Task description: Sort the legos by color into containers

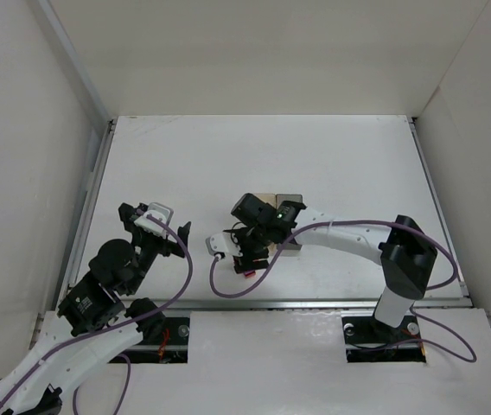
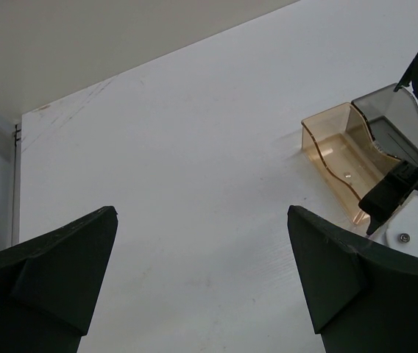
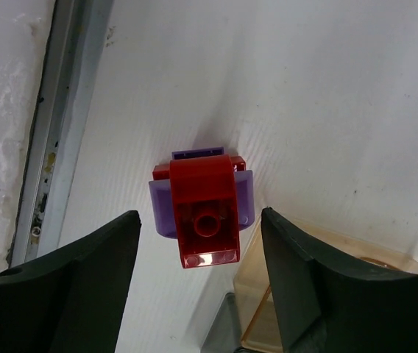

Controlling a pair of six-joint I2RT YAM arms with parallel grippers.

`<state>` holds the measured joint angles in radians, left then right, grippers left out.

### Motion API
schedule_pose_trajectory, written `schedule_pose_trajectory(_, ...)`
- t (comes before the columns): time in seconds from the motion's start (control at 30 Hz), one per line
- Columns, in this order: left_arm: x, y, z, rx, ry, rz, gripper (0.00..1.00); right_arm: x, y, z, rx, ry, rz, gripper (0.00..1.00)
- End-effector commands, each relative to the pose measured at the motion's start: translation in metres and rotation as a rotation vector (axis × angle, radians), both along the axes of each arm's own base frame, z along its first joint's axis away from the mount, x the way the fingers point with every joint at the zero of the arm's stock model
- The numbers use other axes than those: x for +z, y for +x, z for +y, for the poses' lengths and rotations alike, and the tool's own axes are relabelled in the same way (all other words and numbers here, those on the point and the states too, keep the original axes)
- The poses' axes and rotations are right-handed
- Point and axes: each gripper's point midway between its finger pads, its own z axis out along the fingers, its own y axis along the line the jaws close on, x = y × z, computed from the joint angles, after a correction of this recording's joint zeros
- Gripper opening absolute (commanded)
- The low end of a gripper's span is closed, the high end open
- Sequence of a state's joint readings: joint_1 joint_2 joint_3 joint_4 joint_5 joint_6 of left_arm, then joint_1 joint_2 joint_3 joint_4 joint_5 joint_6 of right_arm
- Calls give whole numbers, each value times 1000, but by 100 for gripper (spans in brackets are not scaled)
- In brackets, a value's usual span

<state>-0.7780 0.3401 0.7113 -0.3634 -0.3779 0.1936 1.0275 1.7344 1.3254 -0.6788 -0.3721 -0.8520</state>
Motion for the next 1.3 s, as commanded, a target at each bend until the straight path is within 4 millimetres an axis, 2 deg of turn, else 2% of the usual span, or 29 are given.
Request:
schedule_pose_trajectory(0.0,9,3,0,15,-26,-33,100,16,10,17,-50,84,-47,70)
schedule_pose_trajectory(0.17,9,3,0,14,-18,-36,100,13,16,22,-66,84,-55,51)
schedule_pose_trajectory(0.2,9,3,0,14,-17,-36,100,9,16,22,-66,75,-50,44)
schedule_pose_trajectory(0.23,5,4,1,23,-10,-30,100,12,16,22,-66,73,-50,42)
schedule_pose_trajectory(0.27,5,4,1,23,-10,-30,100,5,13,18,-66,45,-34,40)
schedule_pose_trajectory(0.33,5,4,1,23,-10,-30,100,-1,14,18,-66,28,-25,40)
schedule_pose_trajectory(0.47,5,4,2,22,-2,-33,100,1,8,18,-51,30,5,57)
schedule_pose_trajectory(0.53,5,4,2,22,-2,-33,100,-5,5,18,-44,14,27,65)
schedule_pose_trajectory(0.6,1,5,1,22,5,-27,100,-1,6,21,-44,22,23,66)
schedule_pose_trajectory(0.63,1,5,2,21,14,-30,100,-6,8,19,-50,8,19,66)
schedule_pose_trajectory(0.7,1,5,2,21,14,-30,100,-6,7,19,-59,7,25,58)
schedule_pose_trajectory(0.73,1,5,2,21,14,-30,100,-5,8,21,-67,15,25,41)
schedule_pose_trajectory(0.83,3,3,1,12,6,-36,99,-2,9,23,-75,22,26,22)
schedule_pose_trajectory(0.87,3,3,-1,3,6,-36,99,3,11,26,-84,34,26,17)
schedule_pose_trajectory(0.93,0,1,-3,-18,20,-31,93,13,14,33,-92,60,18,1)
schedule_pose_trajectory(0.97,-2,0,-4,-28,29,-34,91,16,14,34,-108,60,29,0)
schedule_pose_trajectory(1.0,-4,0,-3,-29,35,-28,90,29,15,39,-113,92,28,0)
schedule_pose_trajectory(1.07,-4,-2,-9,-62,33,-26,90,43,14,44,-141,123,46,0)
schedule_pose_trajectory(1.1,-4,-2,-9,-63,43,-30,90,59,19,45,-157,169,51,0)
schedule_pose_trajectory(1.13,0,-4,-11,-81,34,-37,92,68,22,45,-176,200,65,0)
schedule_pose_trajectory(1.17,-4,-5,-17,-126,73,-34,94,78,25,45,-214,234,99,0)
schedule_pose_trajectory(1.2,-1,-10,-22,-167,86,-40,95,96,29,51,-220,315,122,0)
schedule_pose_trajectory(1.23,4,-13,-25,-200,92,-50,97,115,40,43,-255,376,133,0)
schedule_pose_trajectory(1.27,1,-18,-36,-271,106,-47,98,127,42,40,-290,423,176,0)
